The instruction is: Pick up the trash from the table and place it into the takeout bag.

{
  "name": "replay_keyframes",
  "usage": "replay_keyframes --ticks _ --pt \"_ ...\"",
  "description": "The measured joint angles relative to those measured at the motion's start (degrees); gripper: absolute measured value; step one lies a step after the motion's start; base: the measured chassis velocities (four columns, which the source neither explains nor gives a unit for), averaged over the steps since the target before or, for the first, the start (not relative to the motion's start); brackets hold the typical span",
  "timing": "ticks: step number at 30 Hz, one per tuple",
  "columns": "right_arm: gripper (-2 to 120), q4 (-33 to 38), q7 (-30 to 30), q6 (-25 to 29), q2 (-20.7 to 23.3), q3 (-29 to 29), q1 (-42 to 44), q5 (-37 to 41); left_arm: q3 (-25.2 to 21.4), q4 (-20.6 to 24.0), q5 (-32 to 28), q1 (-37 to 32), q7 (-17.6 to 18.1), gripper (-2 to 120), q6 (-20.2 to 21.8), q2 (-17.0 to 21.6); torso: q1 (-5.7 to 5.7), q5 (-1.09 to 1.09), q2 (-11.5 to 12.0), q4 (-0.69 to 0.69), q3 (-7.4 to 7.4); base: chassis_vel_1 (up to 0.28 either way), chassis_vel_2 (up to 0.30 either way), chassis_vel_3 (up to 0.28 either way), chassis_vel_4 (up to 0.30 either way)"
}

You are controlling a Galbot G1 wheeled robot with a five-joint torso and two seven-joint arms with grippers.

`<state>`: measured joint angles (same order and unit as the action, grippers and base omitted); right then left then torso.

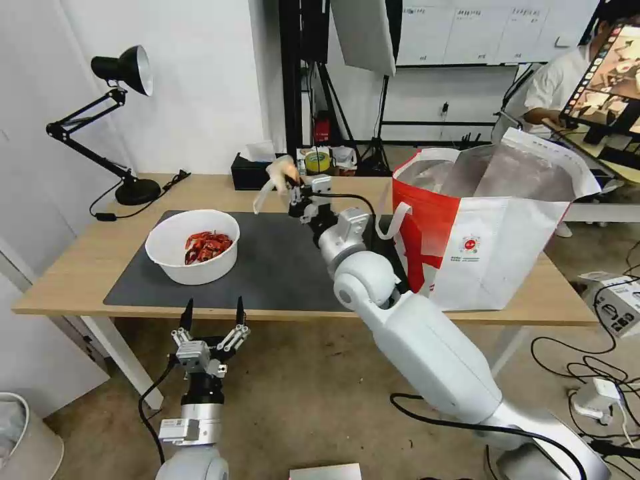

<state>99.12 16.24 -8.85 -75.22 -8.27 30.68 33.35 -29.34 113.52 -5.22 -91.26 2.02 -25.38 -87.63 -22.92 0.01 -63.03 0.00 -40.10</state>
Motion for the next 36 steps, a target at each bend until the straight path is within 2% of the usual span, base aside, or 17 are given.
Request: replay_keyframes --ticks 13,20,36 --pt "2 7.05 -0.26 0.04 3.83 6.88 3.60 -0.15 0.49 0.03 0.36 0.12 0.00 100 0.16 -0.16 0.00 0.00 0.00 0.00 0.00 0.000 0.000 0.000 0.000" --pt "2 11.09 0.98 -1.69 4.85 10.71 5.09 0.33 0.62 0.06 0.56 0.10 0.00 100 0.21 -0.20 0.00 0.00 0.00 0.00 0.00 0.000 0.000 0.000 0.000" --pt "2 21.47 3.77 -5.76 9.23 23.86 12.78 2.02 1.81 0.19 1.50 0.11 -0.01 100 0.34 -0.35 0.00 0.00 0.00 0.00 0.00 0.000 0.000 0.000 0.000"
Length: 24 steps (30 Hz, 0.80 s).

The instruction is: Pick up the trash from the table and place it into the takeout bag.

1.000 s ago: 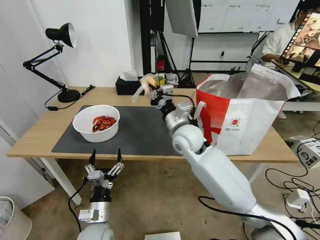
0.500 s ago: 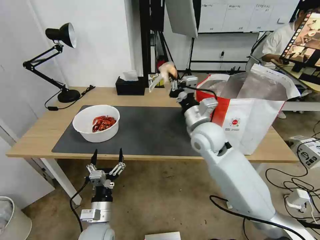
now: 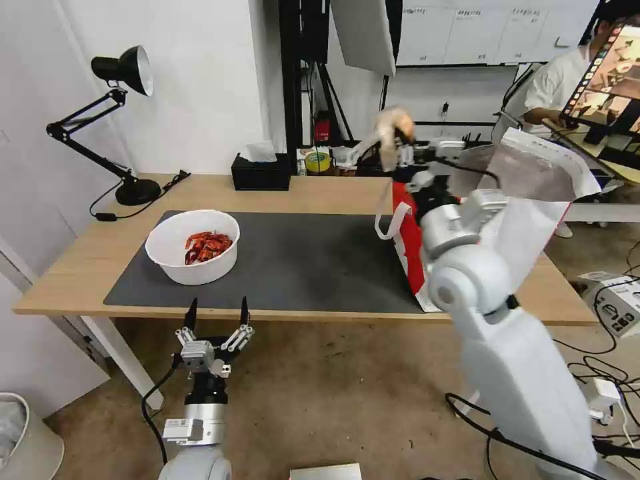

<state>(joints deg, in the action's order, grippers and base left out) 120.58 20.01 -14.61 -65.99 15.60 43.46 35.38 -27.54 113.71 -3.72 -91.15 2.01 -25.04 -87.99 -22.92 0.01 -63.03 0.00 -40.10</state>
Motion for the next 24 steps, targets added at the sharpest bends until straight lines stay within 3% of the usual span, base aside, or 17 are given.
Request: replay_keyframes --ticks 10,24 --pt "2 3.86 3.37 -2.48 2.81 9.33 4.36 2.35 0.70 0.03 0.43 -0.21 -0.01 100 0.05 -0.12 0.00 0.00 0.00 0.00 0.00 0.000 0.000 0.000 0.000" --pt "2 2.50 7.13 -4.94 3.92 12.47 4.86 4.06 1.08 0.32 0.91 -0.81 -0.04 100 0.05 -0.12 0.00 0.00 0.00 0.00 -0.01 0.000 0.000 0.000 0.000"
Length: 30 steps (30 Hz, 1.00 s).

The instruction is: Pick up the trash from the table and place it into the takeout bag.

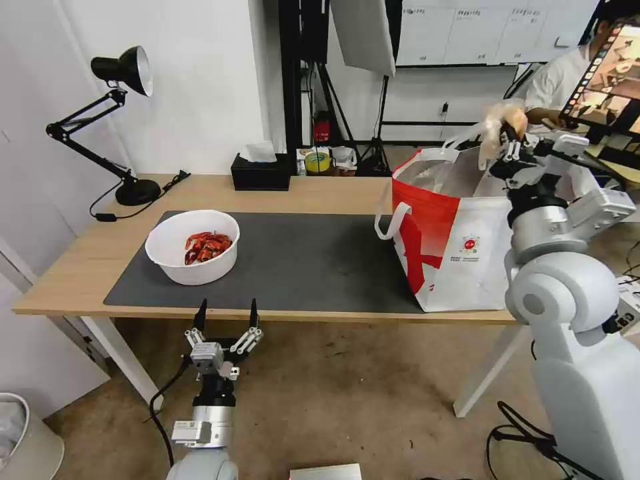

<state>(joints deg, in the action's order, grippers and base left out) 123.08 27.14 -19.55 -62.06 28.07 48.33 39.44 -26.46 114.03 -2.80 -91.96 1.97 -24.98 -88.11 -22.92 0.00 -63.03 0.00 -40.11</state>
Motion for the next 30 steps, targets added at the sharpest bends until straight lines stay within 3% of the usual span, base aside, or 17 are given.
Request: replay_keyframes --ticks 13,30 --pt "2 -6.83 4.02 -2.94 -0.62 -0.73 -3.50 1.35 0.10 0.30 0.13 -0.46 -0.01 100 -0.03 -0.02 0.00 0.00 0.00 0.00 0.00 0.000 0.000 0.000 0.000" --pt "2 -7.67 6.50 -5.64 -1.65 -1.79 -5.23 1.99 -0.19 0.15 0.01 -0.01 -0.01 100 -0.08 0.04 0.00 -0.01 0.00 0.00 0.00 0.000 0.000 0.000 0.000"
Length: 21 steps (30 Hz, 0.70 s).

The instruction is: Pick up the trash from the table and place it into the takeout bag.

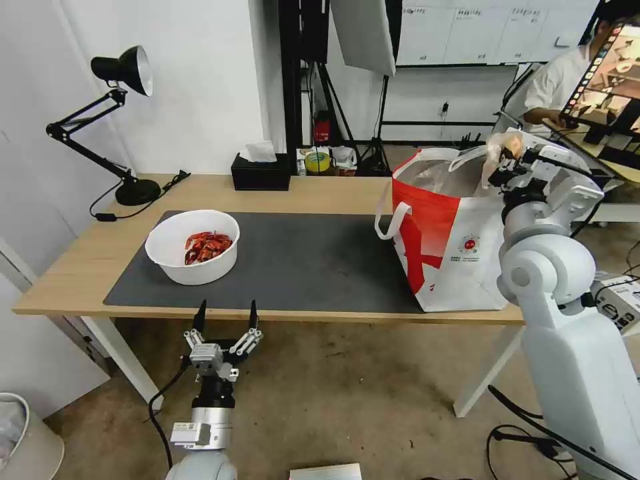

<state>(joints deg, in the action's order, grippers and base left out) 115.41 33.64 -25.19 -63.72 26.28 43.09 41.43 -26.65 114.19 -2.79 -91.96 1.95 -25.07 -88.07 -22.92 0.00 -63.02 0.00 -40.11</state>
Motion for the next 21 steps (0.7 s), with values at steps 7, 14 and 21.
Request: replay_keyframes --ticks 7,14,21 --pt "19 0.19 0.49 -0.39 -0.16 -0.03 -0.15 -0.09 -0.02 -0.17 -0.10 0.27 0.00 100 -0.01 0.03 0.00 0.00 0.00 0.00 0.00 0.000 0.000 0.000 0.000" --pt "44 0.37 1.12 -0.75 -0.35 0.04 -0.11 -0.13 -0.06 -0.27 -0.19 0.39 0.00 100 -0.01 0.06 0.00 0.00 0.00 0.00 0.00 0.000 0.000 0.000 0.000" --pt "71 0.35 1.25 -0.83 -0.58 0.04 -0.26 -0.16 -0.13 -0.35 -0.25 0.44 0.01 100 -0.01 0.07 0.00 0.00 0.00 0.00 0.00 0.000 0.000 0.000 0.000"
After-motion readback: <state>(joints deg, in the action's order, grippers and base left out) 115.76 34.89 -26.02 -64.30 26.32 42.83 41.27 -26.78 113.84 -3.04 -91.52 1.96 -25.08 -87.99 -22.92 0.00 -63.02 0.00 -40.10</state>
